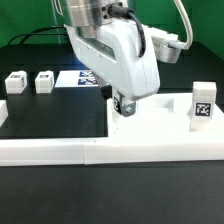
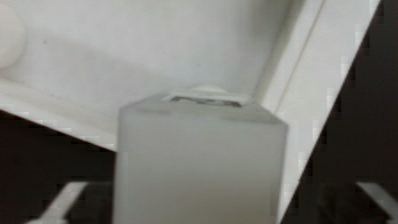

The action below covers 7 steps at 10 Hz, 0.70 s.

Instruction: Assemble square table

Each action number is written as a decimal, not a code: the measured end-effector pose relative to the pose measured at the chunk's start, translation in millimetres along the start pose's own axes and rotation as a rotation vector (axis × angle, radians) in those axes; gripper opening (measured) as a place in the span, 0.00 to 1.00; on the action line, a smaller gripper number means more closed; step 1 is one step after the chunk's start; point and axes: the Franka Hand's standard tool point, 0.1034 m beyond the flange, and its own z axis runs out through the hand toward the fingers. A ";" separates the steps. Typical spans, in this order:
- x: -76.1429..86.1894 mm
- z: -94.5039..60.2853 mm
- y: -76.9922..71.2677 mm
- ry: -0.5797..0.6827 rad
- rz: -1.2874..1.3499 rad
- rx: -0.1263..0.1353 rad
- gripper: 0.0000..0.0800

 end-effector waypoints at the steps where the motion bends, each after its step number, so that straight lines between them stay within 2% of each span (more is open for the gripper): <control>1: -8.1 1.8 1.8 0.018 -0.105 -0.025 0.77; 2: -14.4 3.2 3.1 0.031 -0.208 -0.029 0.80; 5: -12.3 4.0 4.7 0.028 -0.417 -0.035 0.81; 7: -13.5 0.4 0.5 0.075 -0.727 -0.048 0.81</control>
Offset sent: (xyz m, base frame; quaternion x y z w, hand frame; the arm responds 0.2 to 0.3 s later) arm 0.0000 0.0000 0.0000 0.0000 0.0000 -0.1296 0.9916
